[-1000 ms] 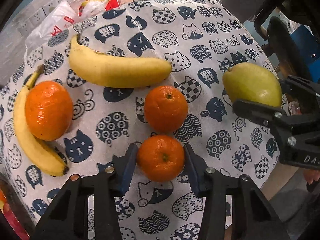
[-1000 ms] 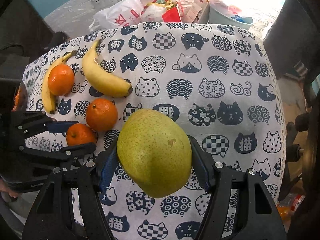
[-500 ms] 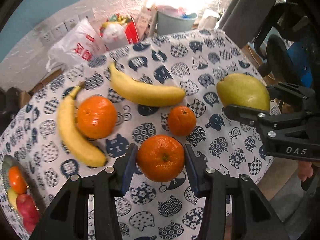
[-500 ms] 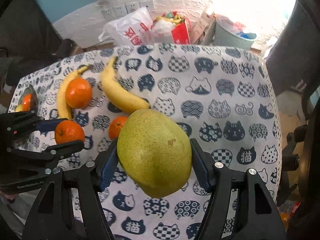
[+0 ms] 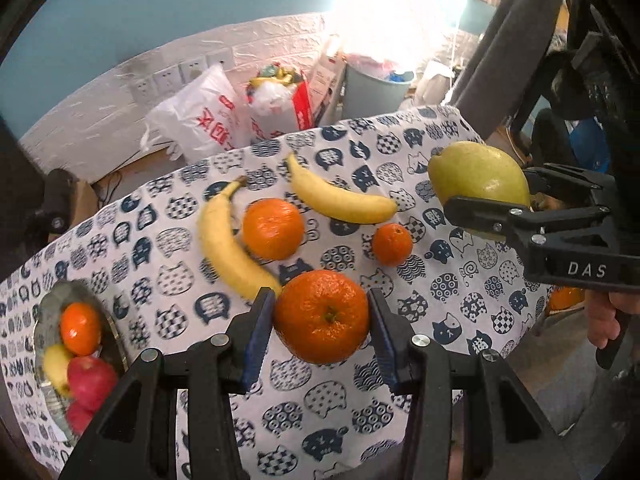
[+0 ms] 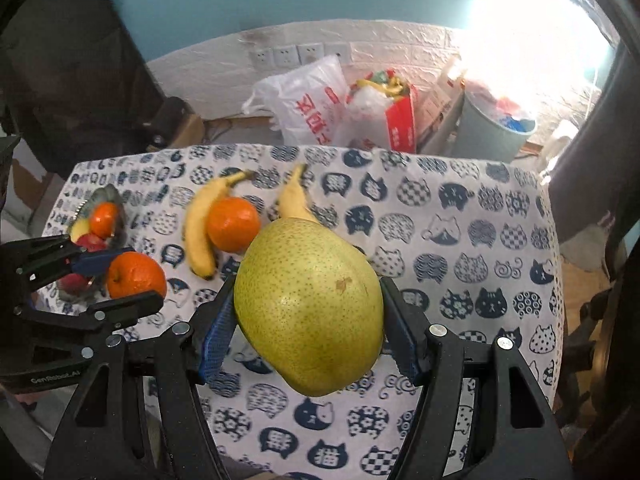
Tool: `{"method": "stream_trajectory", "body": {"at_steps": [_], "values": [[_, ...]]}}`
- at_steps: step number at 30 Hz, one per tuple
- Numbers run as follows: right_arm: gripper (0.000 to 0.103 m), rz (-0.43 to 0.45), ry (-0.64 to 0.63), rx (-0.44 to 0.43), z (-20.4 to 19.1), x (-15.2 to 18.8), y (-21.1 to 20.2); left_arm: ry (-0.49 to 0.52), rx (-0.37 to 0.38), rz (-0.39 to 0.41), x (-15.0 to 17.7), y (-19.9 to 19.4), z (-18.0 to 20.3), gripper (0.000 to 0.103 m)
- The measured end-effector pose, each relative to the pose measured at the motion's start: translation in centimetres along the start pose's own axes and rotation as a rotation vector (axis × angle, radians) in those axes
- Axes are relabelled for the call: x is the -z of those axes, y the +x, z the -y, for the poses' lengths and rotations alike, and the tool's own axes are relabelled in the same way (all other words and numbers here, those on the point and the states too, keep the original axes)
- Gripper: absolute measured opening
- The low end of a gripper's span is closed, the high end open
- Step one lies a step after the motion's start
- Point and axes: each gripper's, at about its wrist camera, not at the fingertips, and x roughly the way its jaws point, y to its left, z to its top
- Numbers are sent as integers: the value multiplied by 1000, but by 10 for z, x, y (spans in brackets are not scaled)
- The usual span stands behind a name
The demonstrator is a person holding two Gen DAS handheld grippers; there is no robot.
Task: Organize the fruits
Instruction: 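Carry the mandarin in the left gripper and the pear in the right gripper to the plate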
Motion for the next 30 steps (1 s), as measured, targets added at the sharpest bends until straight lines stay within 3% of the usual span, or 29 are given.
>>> {"method": "stream_trajectory", "body": {"at_steps": [9,30], "values": [[67,31,-44,-26,-32,-9,-11,-80,-30,70,18,-39,-39,47],[67,34,-117,-84,-93,-33,-5,-205,-43,111,44,-70,-94,47]]}}
